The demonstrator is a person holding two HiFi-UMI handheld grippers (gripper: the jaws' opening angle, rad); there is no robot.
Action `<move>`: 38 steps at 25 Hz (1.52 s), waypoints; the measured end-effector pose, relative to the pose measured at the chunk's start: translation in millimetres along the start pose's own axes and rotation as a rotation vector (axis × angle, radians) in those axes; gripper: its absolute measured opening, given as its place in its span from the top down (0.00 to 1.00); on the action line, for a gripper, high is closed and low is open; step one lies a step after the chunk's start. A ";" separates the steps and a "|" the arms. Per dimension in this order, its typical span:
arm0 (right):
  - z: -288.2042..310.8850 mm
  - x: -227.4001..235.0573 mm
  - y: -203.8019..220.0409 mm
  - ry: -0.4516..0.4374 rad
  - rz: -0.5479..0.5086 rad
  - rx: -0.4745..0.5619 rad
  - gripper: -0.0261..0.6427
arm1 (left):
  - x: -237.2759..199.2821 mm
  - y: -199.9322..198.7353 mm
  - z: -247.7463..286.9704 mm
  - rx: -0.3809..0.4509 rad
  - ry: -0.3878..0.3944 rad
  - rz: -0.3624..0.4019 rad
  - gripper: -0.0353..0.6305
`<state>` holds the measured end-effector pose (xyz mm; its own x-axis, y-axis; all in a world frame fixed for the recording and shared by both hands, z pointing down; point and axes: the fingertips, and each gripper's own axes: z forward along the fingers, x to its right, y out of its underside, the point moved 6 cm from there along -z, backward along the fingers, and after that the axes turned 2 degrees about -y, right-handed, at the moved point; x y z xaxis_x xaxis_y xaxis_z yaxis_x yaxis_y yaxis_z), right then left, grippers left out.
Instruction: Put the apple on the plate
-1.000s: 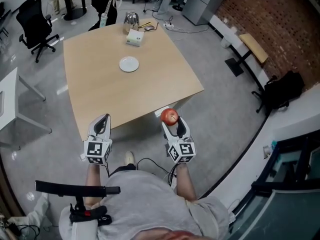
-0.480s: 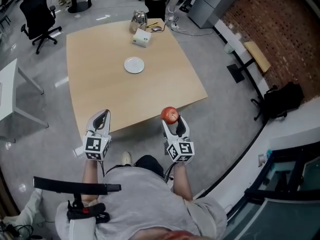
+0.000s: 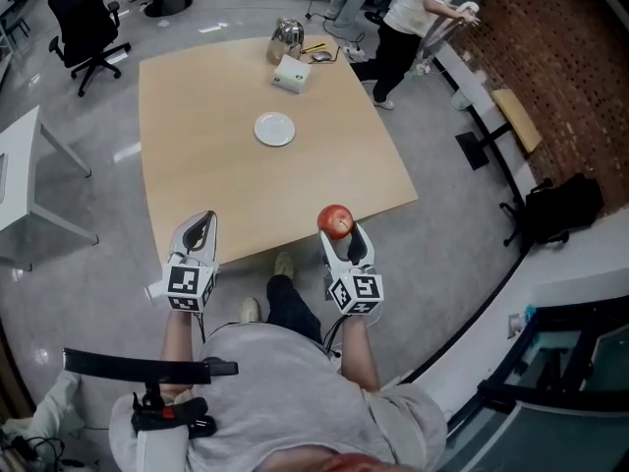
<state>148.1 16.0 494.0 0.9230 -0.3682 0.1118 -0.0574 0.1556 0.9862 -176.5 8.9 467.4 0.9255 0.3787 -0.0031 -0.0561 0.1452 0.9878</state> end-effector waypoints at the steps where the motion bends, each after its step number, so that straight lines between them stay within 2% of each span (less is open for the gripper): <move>1: 6.3 1.8 0.3 -0.004 0.001 0.002 0.45 | -3.0 1.0 3.7 0.000 -0.006 0.000 0.92; 11: 58.9 20.3 -9.1 -0.062 0.002 0.007 0.45 | -15.9 -4.2 29.3 -0.014 -0.060 0.002 0.92; 17: 99.9 35.5 -13.1 -0.104 -0.007 0.007 0.45 | -26.4 0.1 55.9 -0.040 -0.086 -0.041 0.92; 26: 155.7 54.7 -4.0 -0.149 0.023 -0.036 0.45 | -40.3 7.2 86.9 -0.089 -0.139 -0.062 0.92; 38: 219.2 63.9 9.6 -0.216 -0.004 -0.078 0.45 | -53.3 20.8 120.5 -0.152 -0.176 -0.084 0.92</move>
<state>123.1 -207.0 537.4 0.8199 -0.5551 0.1398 -0.0164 0.2213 0.9751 -181.9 -118.4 506.9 0.9795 0.1964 -0.0437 -0.0198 0.3103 0.9504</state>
